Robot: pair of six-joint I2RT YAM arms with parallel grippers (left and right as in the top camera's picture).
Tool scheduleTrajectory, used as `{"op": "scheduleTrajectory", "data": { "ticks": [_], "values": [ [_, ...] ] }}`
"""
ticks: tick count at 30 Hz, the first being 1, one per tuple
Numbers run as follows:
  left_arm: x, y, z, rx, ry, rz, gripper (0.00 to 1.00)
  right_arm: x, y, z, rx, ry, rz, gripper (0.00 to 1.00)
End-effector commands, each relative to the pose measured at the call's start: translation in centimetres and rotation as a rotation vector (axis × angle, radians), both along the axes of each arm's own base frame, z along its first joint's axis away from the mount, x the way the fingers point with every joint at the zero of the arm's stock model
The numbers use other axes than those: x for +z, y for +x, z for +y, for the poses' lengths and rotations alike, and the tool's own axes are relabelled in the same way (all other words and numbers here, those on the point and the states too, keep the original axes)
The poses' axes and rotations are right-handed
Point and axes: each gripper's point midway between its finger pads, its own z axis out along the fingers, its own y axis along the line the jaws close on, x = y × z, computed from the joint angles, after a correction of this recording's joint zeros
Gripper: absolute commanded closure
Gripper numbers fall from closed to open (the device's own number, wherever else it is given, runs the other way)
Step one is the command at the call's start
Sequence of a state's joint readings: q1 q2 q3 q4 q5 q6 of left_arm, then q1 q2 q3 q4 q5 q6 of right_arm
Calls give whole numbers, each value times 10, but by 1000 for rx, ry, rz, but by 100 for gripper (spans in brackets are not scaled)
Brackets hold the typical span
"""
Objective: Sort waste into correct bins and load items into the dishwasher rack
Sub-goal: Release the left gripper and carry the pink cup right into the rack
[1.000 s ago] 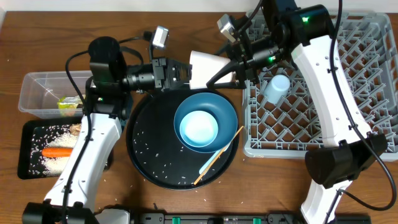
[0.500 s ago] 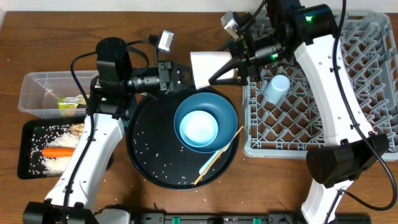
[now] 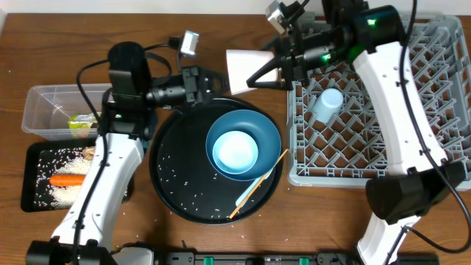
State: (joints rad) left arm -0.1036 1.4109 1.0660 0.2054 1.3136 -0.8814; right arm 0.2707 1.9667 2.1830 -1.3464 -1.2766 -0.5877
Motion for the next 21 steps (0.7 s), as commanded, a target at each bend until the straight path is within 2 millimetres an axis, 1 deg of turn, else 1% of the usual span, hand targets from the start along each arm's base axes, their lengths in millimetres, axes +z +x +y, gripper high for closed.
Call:
{"op": "scheduleTrajectory", "data": {
  "ticks": [1, 6, 7, 9, 12, 14, 15, 18, 21],
  "values": [
    [-11, -11, 6, -55, -6, 7, 94, 41, 0, -30, -92, 24, -86, 51],
    [-14, -12, 6, -58, 0, 5, 94, 52, -3, -32, -105, 32, -101, 51],
    [-15, -11, 7, -55, 1, 7, 94, 51, -2, -33, -121, 18, -92, 51],
    [-15, -9, 9, -41, 3, 7, 94, 44, 3, -37, -179, -38, -53, 53],
    [-23, -3, 12, -1, 22, 36, 94, 21, 19, -54, -342, -190, 53, 53],
    [-32, -2, 13, 22, 47, 58, 94, 3, 31, -74, -485, -299, 154, 53],
    [-40, -1, 15, 42, 69, 79, 94, -5, 35, -85, -554, -352, 200, 53],
    [-73, 2, 23, 127, 178, 157, 94, -36, 41, -130, -791, -534, 352, 54],
    [-109, 3, 38, 223, 323, 238, 94, -58, 37, -180, -975, -705, 441, 54]
  ]
}}
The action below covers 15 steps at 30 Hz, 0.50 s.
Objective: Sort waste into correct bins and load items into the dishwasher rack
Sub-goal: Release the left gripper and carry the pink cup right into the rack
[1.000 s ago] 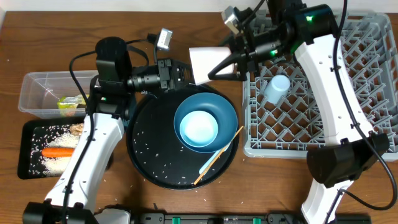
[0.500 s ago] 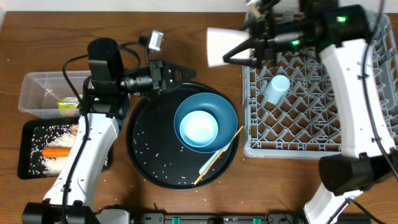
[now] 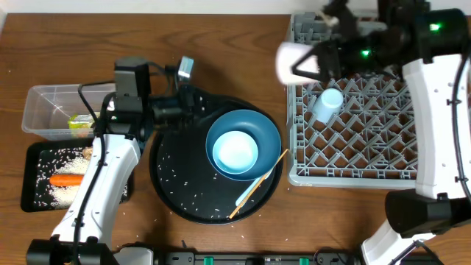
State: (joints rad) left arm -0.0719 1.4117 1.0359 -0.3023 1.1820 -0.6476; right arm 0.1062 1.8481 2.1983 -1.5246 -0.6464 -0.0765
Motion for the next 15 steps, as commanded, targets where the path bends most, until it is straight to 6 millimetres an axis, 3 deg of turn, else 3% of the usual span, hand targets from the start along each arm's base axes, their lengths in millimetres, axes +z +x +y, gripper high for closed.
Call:
{"op": "scheduleTrajectory", "data": {
  "ticks": [1, 7, 15],
  "values": [
    [-37, 14, 23, 110, 226, -41, 94, -20, 6, -72, -316, -261, 86, 54],
    [-70, 19, 52, 236, 430, 29, 93, -37, -15, -149, -541, -500, 209, 55],
    [-83, 31, 76, 341, 569, 22, 83, -46, -23, -200, -672, -585, 260, 57]
  ]
}}
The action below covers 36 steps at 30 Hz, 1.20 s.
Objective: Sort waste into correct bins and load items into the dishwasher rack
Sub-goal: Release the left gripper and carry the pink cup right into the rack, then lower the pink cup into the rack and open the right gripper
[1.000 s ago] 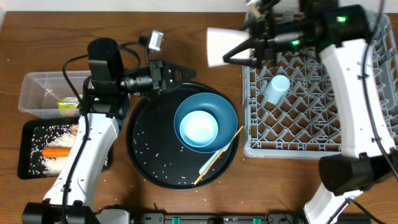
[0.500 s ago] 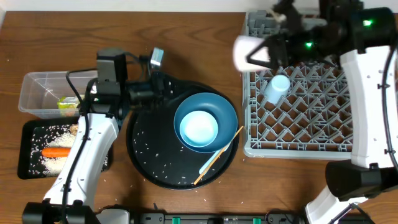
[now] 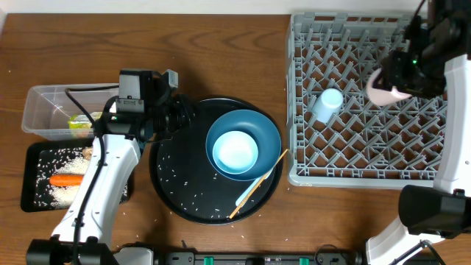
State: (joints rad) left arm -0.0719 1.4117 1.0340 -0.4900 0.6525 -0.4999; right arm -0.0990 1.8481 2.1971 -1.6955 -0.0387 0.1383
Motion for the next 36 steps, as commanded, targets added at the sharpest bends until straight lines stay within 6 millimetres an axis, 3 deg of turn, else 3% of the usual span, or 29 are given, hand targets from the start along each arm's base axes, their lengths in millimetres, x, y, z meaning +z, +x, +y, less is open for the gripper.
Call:
{"op": "scheduleTrajectory", "data": {
  "ticks": [1, 3, 8, 9, 13, 19, 25, 36],
  "values": [
    [-9, 8, 20, 65, 107, -17, 78, -3, -10, -31, -97, -69, 27, 57],
    [-9, 8, 20, 65, 107, -17, 64, -10, -14, -37, -116, -66, 54, 57],
    [-9, 8, 20, 65, 107, -17, 9, -37, -29, -49, -149, -51, 159, 58],
    [-9, 8, 20, 65, 107, -17, 2, -44, -33, -51, -152, -48, 183, 57],
    [-9, 8, 20, 65, 107, -17, 2, -70, -41, -61, -187, -35, 245, 61],
    [-9, 8, 20, 65, 107, -17, 2, -89, -50, -73, -237, 0, 283, 67],
    [-9, 8, 20, 65, 107, -17, 2, -98, -52, -54, -174, 106, 299, 67],
    [-9, 8, 20, 65, 107, -17, 2, -127, -57, -39, -139, 114, 351, 67]
  ]
}}
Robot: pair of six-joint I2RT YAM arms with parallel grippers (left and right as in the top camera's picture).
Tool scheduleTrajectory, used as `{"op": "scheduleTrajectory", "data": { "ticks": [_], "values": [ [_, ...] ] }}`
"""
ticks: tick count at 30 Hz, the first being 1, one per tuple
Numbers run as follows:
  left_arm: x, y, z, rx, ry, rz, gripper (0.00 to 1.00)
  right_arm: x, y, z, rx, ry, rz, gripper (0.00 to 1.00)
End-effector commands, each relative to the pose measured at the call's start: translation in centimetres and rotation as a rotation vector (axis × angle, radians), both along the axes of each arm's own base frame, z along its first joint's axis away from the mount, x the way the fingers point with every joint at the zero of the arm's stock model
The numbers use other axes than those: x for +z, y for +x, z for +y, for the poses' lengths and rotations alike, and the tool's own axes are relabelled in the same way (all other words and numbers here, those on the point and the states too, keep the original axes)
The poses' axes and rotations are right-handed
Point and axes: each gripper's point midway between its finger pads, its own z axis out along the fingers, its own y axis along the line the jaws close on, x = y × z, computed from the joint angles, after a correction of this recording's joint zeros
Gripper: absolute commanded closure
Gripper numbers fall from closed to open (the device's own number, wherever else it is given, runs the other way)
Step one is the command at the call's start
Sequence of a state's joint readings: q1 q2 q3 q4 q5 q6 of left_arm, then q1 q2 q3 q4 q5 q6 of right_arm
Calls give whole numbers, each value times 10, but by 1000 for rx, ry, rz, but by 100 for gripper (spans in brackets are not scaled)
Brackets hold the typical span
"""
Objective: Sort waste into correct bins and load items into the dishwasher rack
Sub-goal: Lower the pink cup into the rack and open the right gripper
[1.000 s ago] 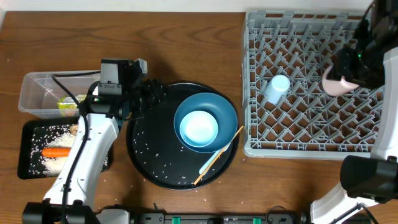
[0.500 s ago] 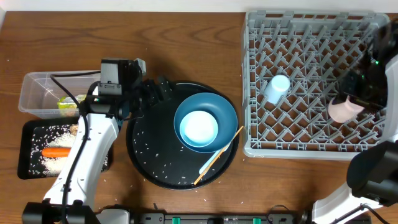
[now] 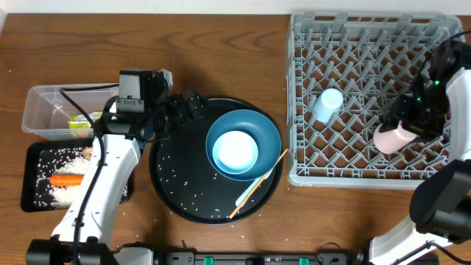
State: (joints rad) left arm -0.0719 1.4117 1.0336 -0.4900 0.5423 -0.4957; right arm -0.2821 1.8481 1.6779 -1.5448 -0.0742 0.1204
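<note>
The grey dishwasher rack (image 3: 368,175) fills the right side, and a light blue cup (image 3: 327,104) lies in its left part. My right gripper (image 3: 404,128) is over the rack's front right area, shut on a pale pinkish-white cup (image 3: 391,139) that is tipped on its side. A blue bowl (image 3: 241,145) sits on a black plate (image 3: 184,191) strewn with rice grains, with a chopstick (image 3: 259,184) leaning off it. My left gripper (image 3: 188,105) hovers at the plate's far left rim and looks open and empty.
A clear bin (image 3: 44,107) at the far left holds a green and yellow scrap. In front of it, a black tray (image 3: 33,199) carries rice and a carrot (image 3: 68,179). Bare wooden table lies behind the plate.
My right gripper, still holding the cup, has moved from the rack's right middle toward its front right. The left gripper shifted slightly along the plate's rim.
My right gripper held the pale cup over the table left of the rack's back corner. It was then over the rack's back left edge, then its right side, and now its front right. My left gripper drew back from behind the plate to its left rim.
</note>
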Motion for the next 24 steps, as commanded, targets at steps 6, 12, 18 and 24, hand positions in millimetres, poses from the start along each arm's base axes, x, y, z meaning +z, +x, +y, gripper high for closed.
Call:
{"op": "scheduleTrajectory", "data": {
  "ticks": [6, 12, 18, 24],
  "values": [
    [-1, 1, 4, 4, 16, -8, 2, -14, 2, 9, 33, 10, -15, 67],
    [-1, 1, 4, 4, 16, -8, 2, -16, 8, 10, 41, 4, -36, 68],
    [-1, 1, 4, 4, 16, -8, 2, -23, 13, 13, 56, -1, -56, 69],
    [-1, 1, 4, 4, 16, -8, 2, -36, 10, 15, 59, 3, -42, 67]
  ]
}}
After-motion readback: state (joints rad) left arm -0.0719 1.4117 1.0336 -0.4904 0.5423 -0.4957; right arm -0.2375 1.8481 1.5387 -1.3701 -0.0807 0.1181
